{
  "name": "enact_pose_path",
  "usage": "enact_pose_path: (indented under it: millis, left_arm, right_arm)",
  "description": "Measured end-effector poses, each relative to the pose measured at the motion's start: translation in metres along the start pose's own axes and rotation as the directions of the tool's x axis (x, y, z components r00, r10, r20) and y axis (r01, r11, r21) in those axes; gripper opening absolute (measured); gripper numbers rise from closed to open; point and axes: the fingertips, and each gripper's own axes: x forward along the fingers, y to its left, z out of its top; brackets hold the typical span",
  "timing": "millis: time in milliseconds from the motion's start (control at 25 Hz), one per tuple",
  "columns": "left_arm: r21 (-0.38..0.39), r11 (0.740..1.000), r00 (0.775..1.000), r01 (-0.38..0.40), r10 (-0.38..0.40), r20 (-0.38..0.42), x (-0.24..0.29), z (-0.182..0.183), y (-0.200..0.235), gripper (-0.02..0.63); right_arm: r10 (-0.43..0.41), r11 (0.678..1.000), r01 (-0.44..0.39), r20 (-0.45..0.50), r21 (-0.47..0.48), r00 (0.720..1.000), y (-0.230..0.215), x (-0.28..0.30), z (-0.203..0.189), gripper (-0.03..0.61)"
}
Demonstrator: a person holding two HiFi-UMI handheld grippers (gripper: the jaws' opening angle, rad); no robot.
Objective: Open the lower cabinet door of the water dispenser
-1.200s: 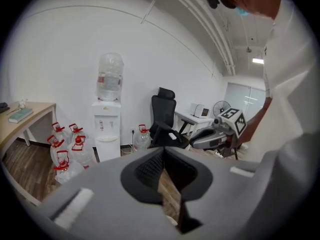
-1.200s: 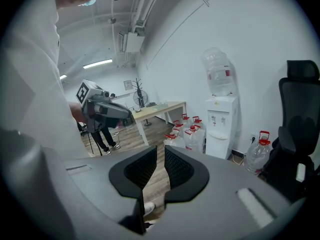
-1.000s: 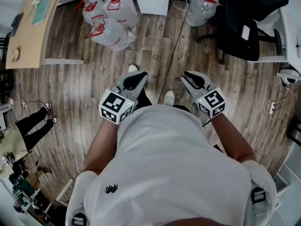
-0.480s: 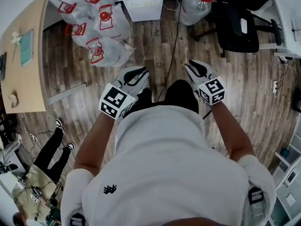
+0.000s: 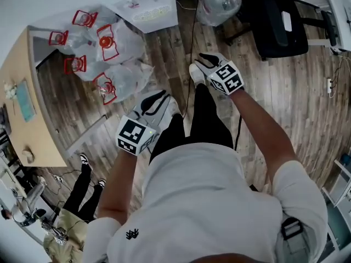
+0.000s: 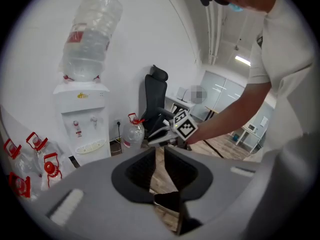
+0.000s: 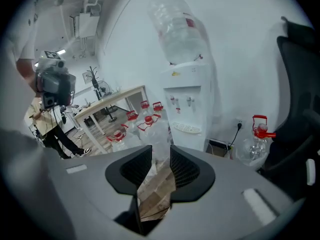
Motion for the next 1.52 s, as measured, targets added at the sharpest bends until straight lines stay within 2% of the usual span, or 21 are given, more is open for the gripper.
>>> enact_pose_path:
  millis: [280,440,640,960,1280,1520]
  left_arm:
    - [-0.045,0.999,0.999,-0.005,0.003,-0.054,0.108,0.025,0.057,0.058]
    - [-0.051,0.999,0.998,0.018,-0.021,-0.052,0.168,0.035,0.087,0.058]
    - [-0.107,0.994,0.997,0.013,-0.021,-0.074,0.224,0.037,0.120,0.057]
    - [-0.144,0.990,0.995,0.002,-0.016,-0.095,0.246,0.018,0.153,0.058]
    - [-0.175,0.984,0.996,0.000,-0.016,-0.091,0.251,0.009,0.163,0.057]
    - [-0.196,0.981,0.996,-0.003,-0.014,-0.083,0.242,0.005,0.168,0.057]
  right_arm:
    - [0.053,0.998,-0.055,-0.072,-0.032,0.996,-0.133,0.132,-0.025,0.105]
    - [0.075,0.993,-0.086,-0.133,-0.077,0.988,-0.189,0.204,-0.044,0.117]
    - [0.091,0.984,-0.114,-0.165,-0.137,0.982,-0.242,0.283,-0.063,0.144]
    - [0.113,0.956,-0.166,-0.218,-0.243,0.969,-0.279,0.371,-0.062,0.184]
    - [0.098,0.918,-0.189,-0.261,-0.349,0.960,-0.287,0.408,-0.060,0.193]
    - [0.068,0.929,-0.153,-0.252,-0.337,0.965,-0.285,0.411,-0.062,0.196]
